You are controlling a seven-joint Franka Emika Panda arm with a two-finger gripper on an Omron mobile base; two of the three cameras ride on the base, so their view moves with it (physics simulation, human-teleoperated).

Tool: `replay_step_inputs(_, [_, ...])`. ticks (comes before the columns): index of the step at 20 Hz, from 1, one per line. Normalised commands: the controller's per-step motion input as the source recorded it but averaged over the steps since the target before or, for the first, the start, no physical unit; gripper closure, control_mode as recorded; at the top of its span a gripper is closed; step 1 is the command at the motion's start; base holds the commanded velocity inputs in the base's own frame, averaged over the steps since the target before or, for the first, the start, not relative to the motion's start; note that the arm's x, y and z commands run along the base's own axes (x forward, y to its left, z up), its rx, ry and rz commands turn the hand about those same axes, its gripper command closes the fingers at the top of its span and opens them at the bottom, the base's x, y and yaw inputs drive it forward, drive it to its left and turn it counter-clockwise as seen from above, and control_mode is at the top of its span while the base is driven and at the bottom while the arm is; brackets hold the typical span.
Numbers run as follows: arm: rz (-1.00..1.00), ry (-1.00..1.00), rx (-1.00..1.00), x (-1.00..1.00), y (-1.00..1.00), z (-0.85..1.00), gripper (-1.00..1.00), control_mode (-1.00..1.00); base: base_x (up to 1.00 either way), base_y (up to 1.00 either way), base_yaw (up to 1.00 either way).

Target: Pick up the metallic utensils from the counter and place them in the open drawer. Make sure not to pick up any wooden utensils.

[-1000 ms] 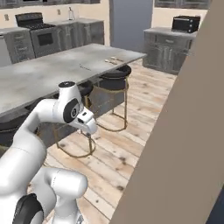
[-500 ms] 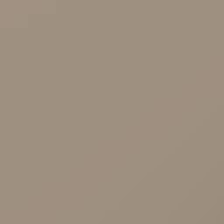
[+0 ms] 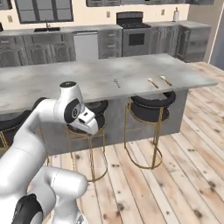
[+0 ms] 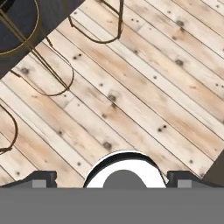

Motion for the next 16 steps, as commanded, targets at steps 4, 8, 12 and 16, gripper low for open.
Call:
replay_step_inputs(4, [0.0,0.0,0.0,0.0,0.0,0.0,-1.0,1.0,0.28,-0.8,0.48])
replay_step_inputs(8, [0.0,0.0,0.0,0.0,0.0,0.0,-1.0,1.0,0.39,-0.9,0.41])
replay_step_inputs(12, [0.0,0.0,0.0,0.0,0.0,0.0,-1.0,1.0,0.49,-0.84,0.47])
replay_step_inputs(16, [0.0,0.0,0.0,0.0,0.0,0.0,-1.0,1.0,0.46,-0.7,0.39])
